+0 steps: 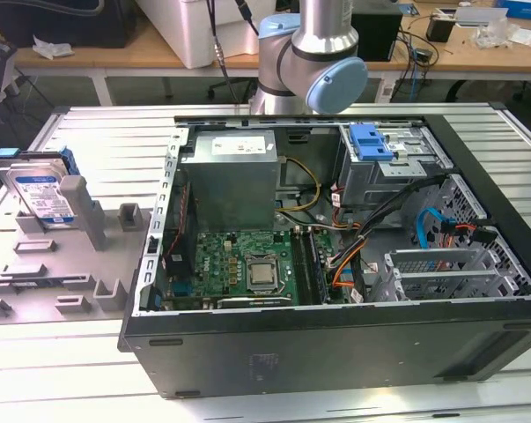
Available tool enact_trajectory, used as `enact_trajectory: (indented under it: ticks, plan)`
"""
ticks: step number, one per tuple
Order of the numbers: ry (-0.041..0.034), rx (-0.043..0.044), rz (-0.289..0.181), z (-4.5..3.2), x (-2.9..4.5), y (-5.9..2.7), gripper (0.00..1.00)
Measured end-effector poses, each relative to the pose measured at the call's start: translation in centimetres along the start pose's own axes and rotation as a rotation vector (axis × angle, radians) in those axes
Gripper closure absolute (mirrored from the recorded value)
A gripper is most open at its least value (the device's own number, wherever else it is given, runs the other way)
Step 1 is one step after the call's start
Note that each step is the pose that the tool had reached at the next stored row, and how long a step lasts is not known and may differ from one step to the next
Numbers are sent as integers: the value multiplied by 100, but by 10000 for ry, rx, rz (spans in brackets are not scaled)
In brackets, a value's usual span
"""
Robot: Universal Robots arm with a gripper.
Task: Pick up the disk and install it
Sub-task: 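Pick up the disk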
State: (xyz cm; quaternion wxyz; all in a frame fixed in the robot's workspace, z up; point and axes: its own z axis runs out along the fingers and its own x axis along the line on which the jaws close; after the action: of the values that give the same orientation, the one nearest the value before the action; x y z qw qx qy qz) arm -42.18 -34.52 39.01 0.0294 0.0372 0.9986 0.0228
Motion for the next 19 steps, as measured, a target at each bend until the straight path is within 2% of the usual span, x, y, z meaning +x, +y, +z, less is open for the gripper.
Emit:
enact_trajectory:
  ticks: [1, 4, 5, 7, 8, 11, 13, 17, 19]
  plan:
    - [24, -1, 2, -1, 0, 0, 89]
    - [208, -16, 5, -1, -1, -1, 89]
    - [320, -15, -16, -1, -2, -1, 89]
    - [487, -13, -250, 0, -5, 0, 89]
    - [528, -15, -392, 1, -5, 0, 89]
    - [605, -29, -933, 3, -5, -1, 89]
    - [663, -48, -1634, 7, -5, -1, 89]
    - [715, -70, -2417, 11, -5, -1, 89]
    - [757, -89, -3081, 14, -5, -1, 89]
